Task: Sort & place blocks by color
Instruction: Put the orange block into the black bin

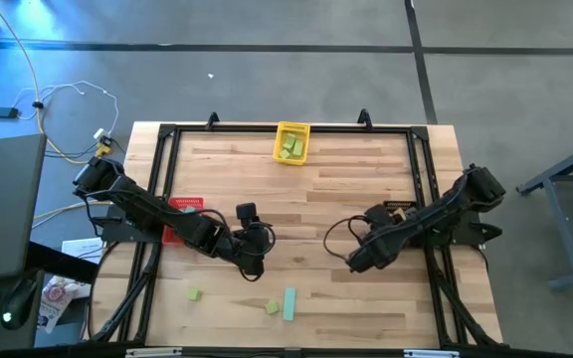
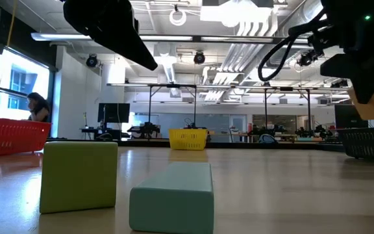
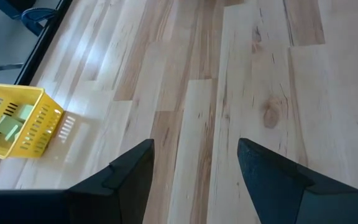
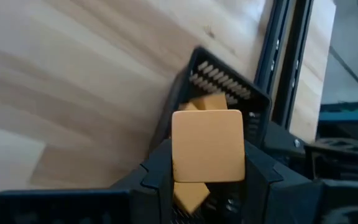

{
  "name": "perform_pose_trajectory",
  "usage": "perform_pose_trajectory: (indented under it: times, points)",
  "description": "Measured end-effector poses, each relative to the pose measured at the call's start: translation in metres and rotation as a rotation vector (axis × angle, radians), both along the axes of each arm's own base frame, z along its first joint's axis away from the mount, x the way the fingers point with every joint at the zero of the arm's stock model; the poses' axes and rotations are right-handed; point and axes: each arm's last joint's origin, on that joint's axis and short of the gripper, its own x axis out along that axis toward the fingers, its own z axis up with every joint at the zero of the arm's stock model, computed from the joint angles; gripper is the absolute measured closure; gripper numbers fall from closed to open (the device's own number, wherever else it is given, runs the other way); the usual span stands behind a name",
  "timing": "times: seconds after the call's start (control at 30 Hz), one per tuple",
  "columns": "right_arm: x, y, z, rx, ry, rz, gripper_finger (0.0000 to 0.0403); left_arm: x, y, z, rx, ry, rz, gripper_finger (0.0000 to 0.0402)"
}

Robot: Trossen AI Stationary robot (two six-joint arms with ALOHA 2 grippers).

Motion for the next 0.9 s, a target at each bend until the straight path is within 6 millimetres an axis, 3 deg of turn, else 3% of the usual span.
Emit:
perform_pose_trajectory:
  times: [0.33,0.6,0.9]
  points:
    - [-0.004,-0.006,0.003,0.050,0.045,0.049,0.0300,0.000,0.000,0.000,-0.001,0.000,0.001,0.0185]
    - [-0.032,-0.030,0.011,0.163,0.052,-0.023,0.0300,0.000,0.000,0.000,0.000,0.003,0.001,0.0186]
    - [-0.046,-0.049,0.034,0.367,-0.033,-0.137,0.0300,0.000,0.000,0.000,0.000,0.002,0.001,0.0185]
